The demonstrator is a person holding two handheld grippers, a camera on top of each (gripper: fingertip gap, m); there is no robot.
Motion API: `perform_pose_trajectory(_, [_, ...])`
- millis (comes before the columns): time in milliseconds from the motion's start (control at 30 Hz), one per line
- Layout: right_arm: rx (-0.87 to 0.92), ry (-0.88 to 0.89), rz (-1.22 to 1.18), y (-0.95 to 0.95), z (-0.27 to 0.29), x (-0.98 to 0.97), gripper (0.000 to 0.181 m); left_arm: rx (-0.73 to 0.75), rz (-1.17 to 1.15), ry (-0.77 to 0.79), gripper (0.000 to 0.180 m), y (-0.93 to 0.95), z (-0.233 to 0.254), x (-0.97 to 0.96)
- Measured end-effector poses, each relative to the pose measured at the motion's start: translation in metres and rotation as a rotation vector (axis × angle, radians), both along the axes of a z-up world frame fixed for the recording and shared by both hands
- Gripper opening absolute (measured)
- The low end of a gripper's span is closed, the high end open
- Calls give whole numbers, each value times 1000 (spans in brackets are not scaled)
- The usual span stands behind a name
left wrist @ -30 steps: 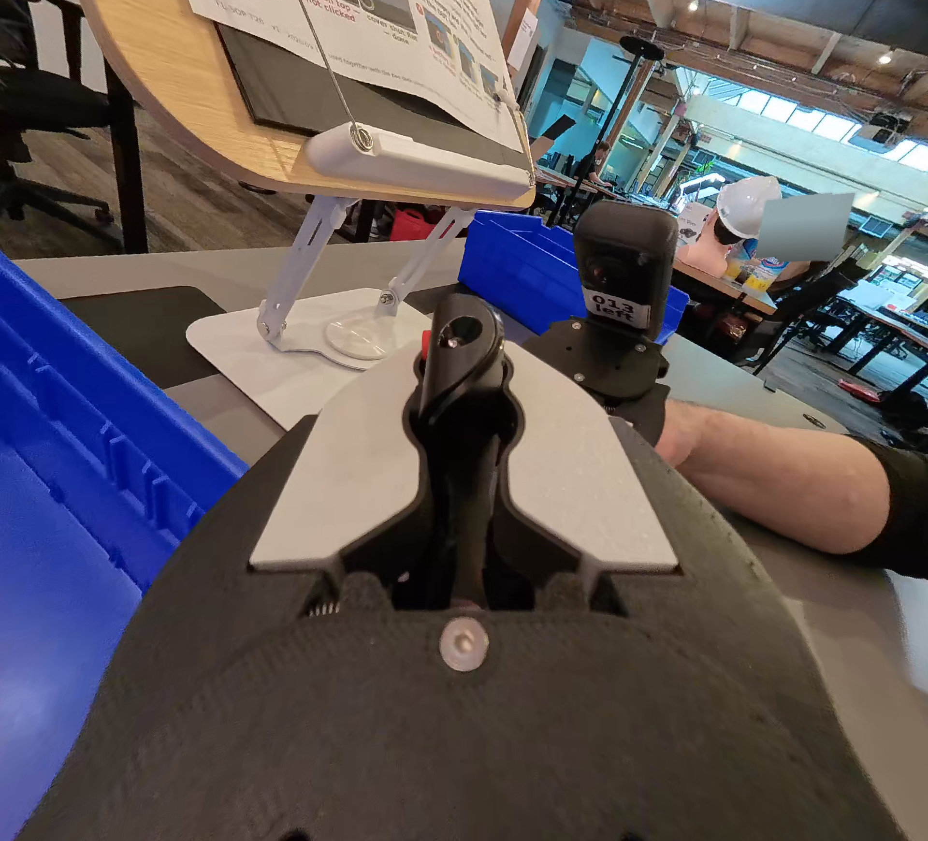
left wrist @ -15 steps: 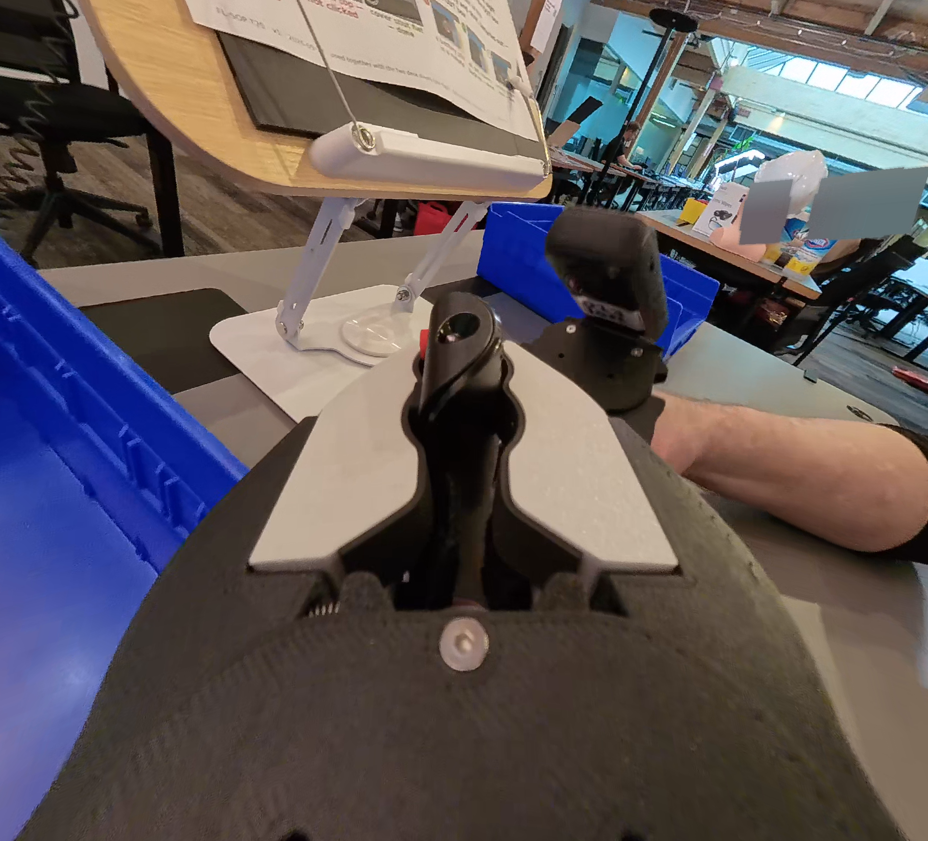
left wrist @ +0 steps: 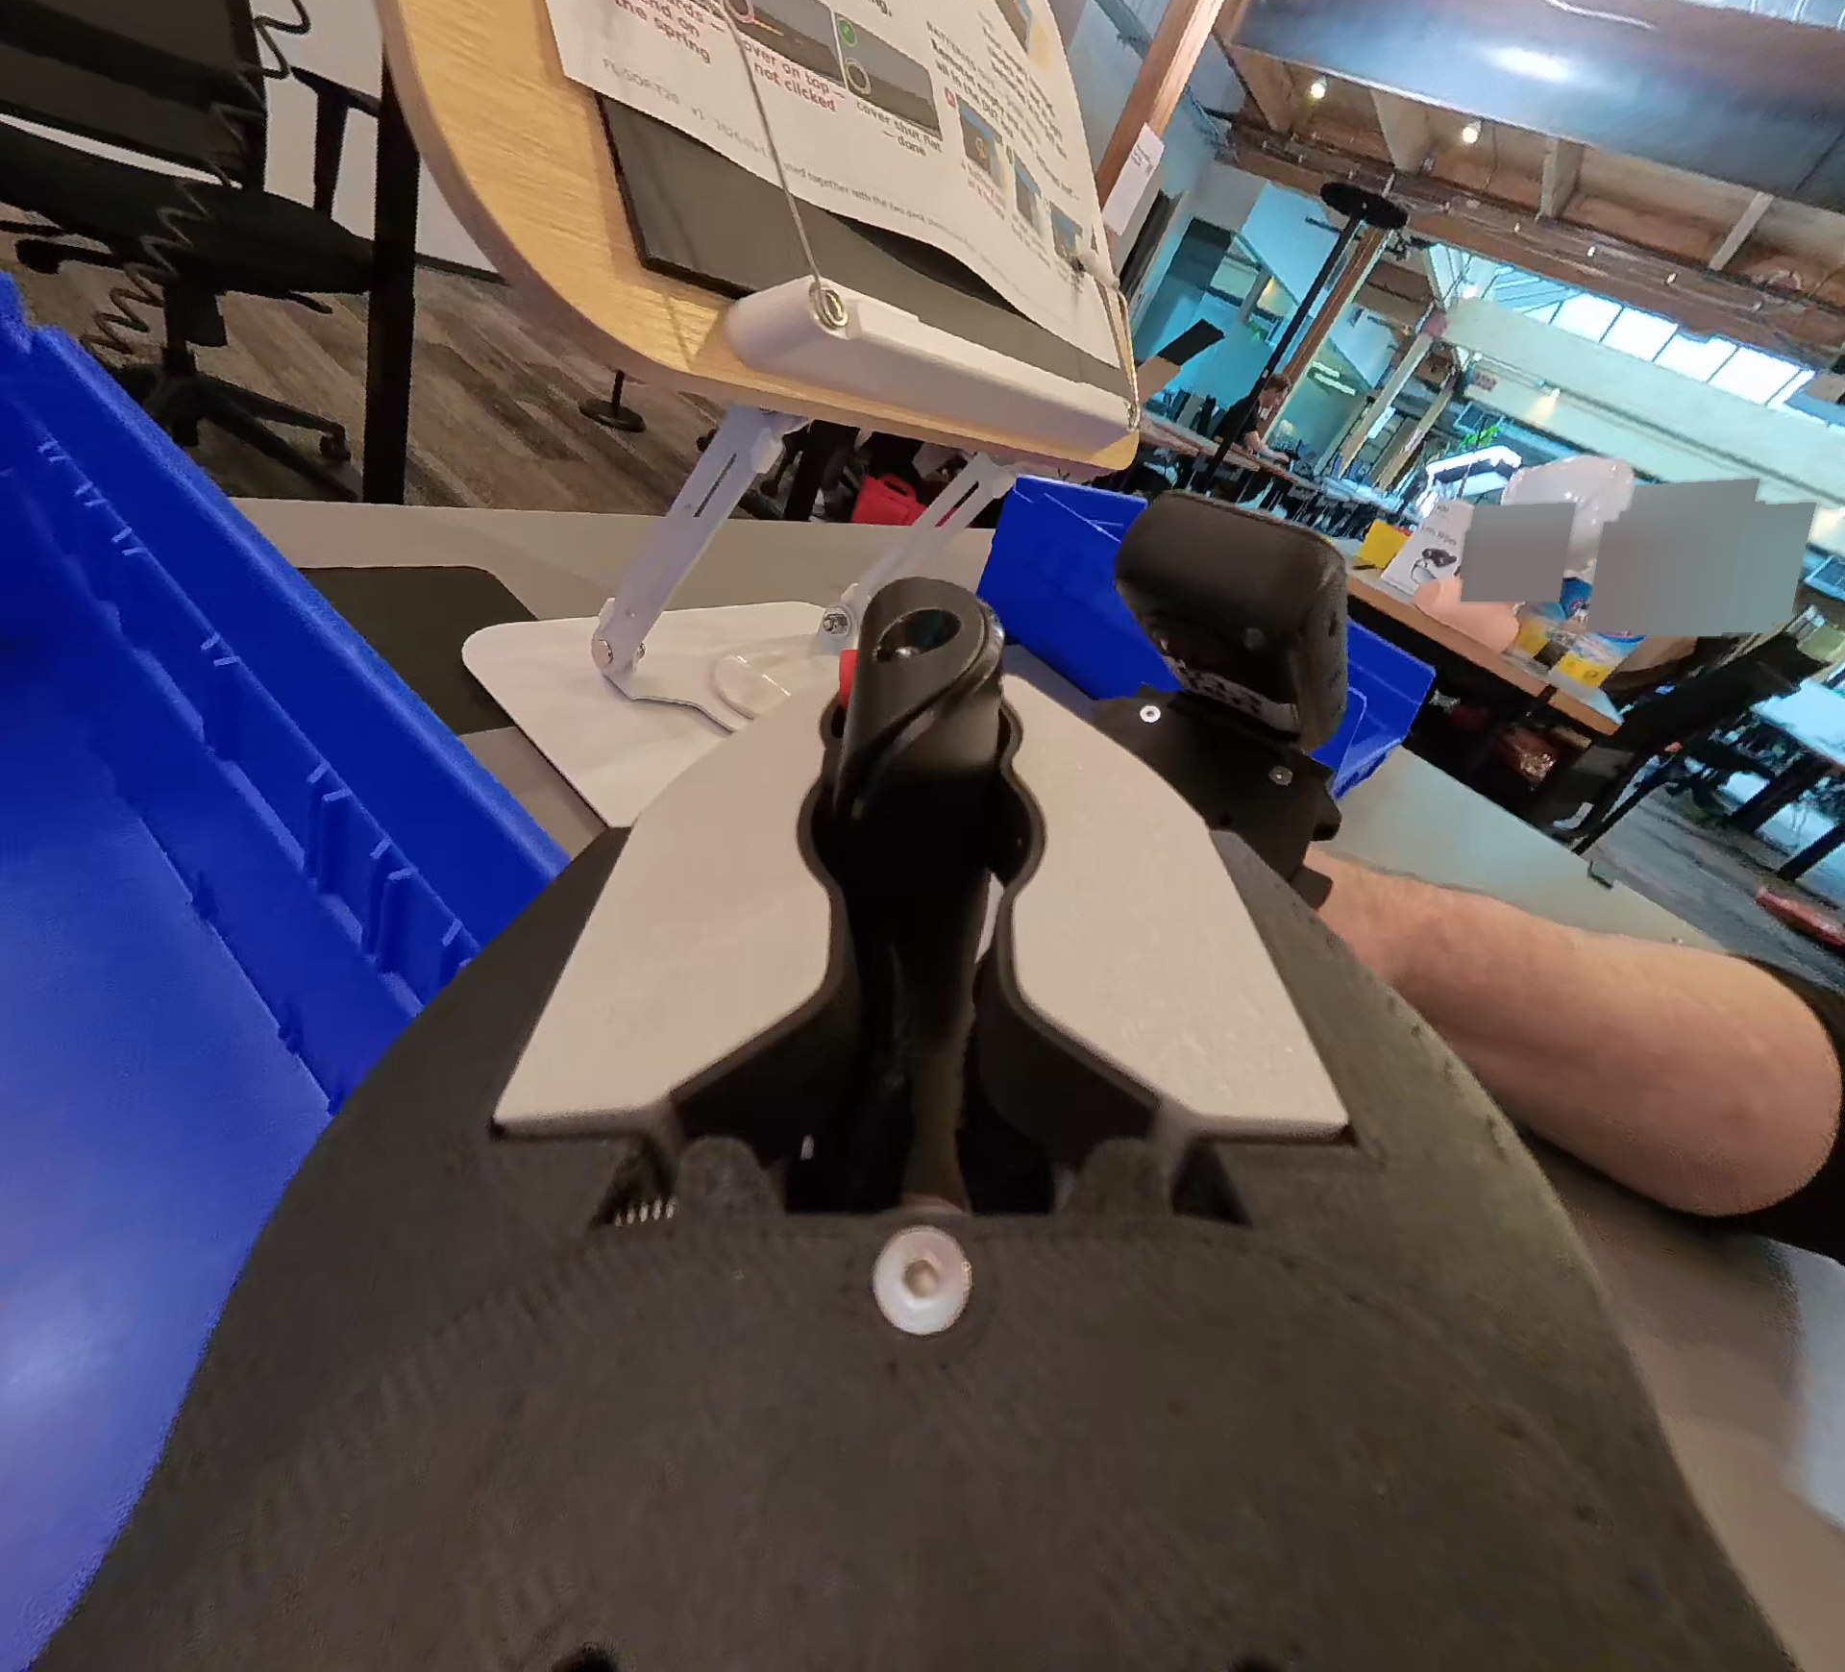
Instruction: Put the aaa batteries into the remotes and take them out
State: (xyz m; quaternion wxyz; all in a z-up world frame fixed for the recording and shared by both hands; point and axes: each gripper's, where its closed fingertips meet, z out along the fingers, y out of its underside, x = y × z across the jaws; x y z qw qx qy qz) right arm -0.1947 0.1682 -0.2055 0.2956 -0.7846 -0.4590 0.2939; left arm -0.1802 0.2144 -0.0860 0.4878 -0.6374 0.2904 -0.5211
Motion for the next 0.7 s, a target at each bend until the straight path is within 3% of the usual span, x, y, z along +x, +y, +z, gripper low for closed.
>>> perform_pose_trajectory(133, [-11, -87, 19, -1, -4, 0, 26, 4, 21, -11, 24, 1, 0, -1])
perform_pose_trajectory(400, [47, -21, 68, -11, 1, 7, 28, 33, 20, 2, 25, -3, -2, 0])
perform_pose_trajectory(467, [13, 50, 62, -16, 17, 8, 40, 18, 35, -17, 25, 1, -4, -4])
perform_pose_trajectory(700, [-15, 273, -50, 2, 47, -2, 44, 158, 30, 53, 24, -18, 5, 7])
